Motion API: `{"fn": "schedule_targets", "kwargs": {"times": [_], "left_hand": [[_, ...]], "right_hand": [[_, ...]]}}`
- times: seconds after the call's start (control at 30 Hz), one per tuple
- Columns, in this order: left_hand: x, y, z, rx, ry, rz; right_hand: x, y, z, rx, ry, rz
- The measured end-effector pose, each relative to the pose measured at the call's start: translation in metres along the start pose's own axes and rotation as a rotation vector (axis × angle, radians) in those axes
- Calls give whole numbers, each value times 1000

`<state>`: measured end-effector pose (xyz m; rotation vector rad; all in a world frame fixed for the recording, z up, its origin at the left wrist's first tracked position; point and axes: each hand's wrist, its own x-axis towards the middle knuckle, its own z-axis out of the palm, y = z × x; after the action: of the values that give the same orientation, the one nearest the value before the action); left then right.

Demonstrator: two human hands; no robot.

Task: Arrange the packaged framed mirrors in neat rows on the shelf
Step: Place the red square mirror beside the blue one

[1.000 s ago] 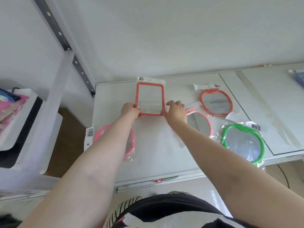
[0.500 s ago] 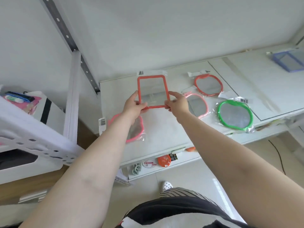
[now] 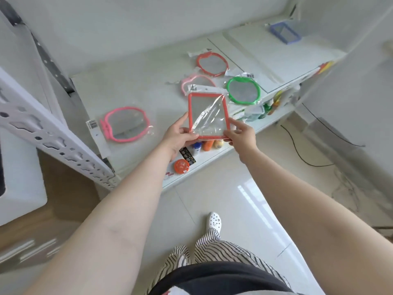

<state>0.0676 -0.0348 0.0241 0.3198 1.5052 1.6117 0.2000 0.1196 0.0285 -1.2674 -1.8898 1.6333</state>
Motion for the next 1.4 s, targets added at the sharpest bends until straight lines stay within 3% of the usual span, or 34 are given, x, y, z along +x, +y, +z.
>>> {"fn": "schedule_targets", "kwargs": {"times": [0.3,0.8,1.17,1.4], "left_hand": [[-3,-33,109,102,-132,6],[53,-106,388,197,-265,-69],[120,-88,486,321,-251,-86],[206,-72,531,348,-316,-136]], "right_hand": [[-35,44,-112,75,111,32],[-3,122,-386,58,247,129],[68,126,-472,104,284,131],[150,124,-506,107,319,157]]}}
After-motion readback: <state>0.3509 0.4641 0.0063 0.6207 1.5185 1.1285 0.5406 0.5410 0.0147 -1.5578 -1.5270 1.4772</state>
